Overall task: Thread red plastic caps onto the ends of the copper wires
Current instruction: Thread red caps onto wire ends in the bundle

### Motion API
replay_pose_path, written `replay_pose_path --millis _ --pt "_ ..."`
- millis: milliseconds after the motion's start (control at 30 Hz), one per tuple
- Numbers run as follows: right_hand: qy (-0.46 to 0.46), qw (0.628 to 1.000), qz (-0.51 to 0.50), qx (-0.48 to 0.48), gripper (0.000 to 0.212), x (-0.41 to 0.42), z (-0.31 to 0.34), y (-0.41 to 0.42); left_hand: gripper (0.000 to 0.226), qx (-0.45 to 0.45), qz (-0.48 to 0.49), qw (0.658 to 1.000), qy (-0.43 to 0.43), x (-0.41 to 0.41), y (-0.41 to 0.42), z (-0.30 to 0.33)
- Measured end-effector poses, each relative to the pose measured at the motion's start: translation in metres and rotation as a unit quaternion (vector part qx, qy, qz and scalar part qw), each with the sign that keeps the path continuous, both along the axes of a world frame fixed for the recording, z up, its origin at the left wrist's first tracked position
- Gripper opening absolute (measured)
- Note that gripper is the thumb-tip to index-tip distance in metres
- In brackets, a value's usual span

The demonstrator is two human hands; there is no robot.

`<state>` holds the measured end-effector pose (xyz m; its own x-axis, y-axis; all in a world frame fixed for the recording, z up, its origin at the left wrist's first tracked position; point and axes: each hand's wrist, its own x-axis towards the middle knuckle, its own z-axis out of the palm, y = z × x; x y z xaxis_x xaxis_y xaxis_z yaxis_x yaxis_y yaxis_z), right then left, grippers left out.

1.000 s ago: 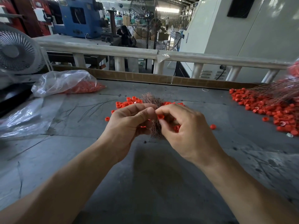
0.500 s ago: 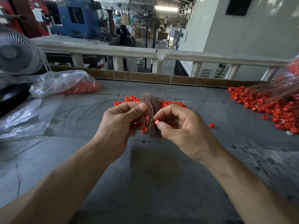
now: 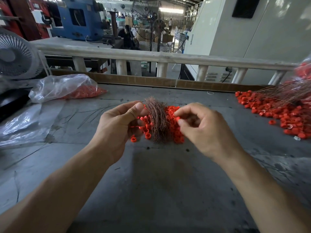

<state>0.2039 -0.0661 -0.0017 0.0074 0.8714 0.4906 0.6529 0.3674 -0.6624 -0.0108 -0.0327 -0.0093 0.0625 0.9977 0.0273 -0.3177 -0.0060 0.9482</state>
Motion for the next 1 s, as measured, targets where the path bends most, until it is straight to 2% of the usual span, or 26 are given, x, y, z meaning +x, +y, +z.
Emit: replay_pose_path --millis 100,200,267,367,500,800,1000 --pt "-0.044 0.987 -0.156 -0.007 0.015 0.034 0.001 0.013 0.012 0.028 0.061 0.995 0.072 -0.006 0.004 -0.001" --pt "-0.071 0.951 -0.293 -0.069 0.014 0.073 0.000 0.020 0.013 0.055 0.091 0.986 0.126 -0.007 0.007 -0.003" --pt "-0.103 0.926 -0.343 -0.117 0.016 0.090 -0.003 0.022 0.015 0.065 0.102 0.980 0.157 -0.006 0.007 -0.004" --pt "-0.118 0.907 -0.355 -0.191 0.016 0.097 -0.006 0.023 0.016 0.071 0.114 0.971 0.196 -0.006 0.009 -0.006" --pt "-0.132 0.894 -0.358 -0.234 0.017 0.099 -0.007 0.024 0.013 0.073 0.119 0.966 0.216 -0.009 0.010 -0.006" --pt "-0.108 0.932 -0.284 -0.199 0.014 0.081 -0.010 0.022 0.013 0.070 0.117 0.962 0.239 -0.012 0.012 -0.006" --pt "-0.151 0.903 -0.326 -0.237 0.019 0.083 -0.008 0.022 0.016 0.079 0.111 0.953 0.270 -0.012 0.011 -0.006"
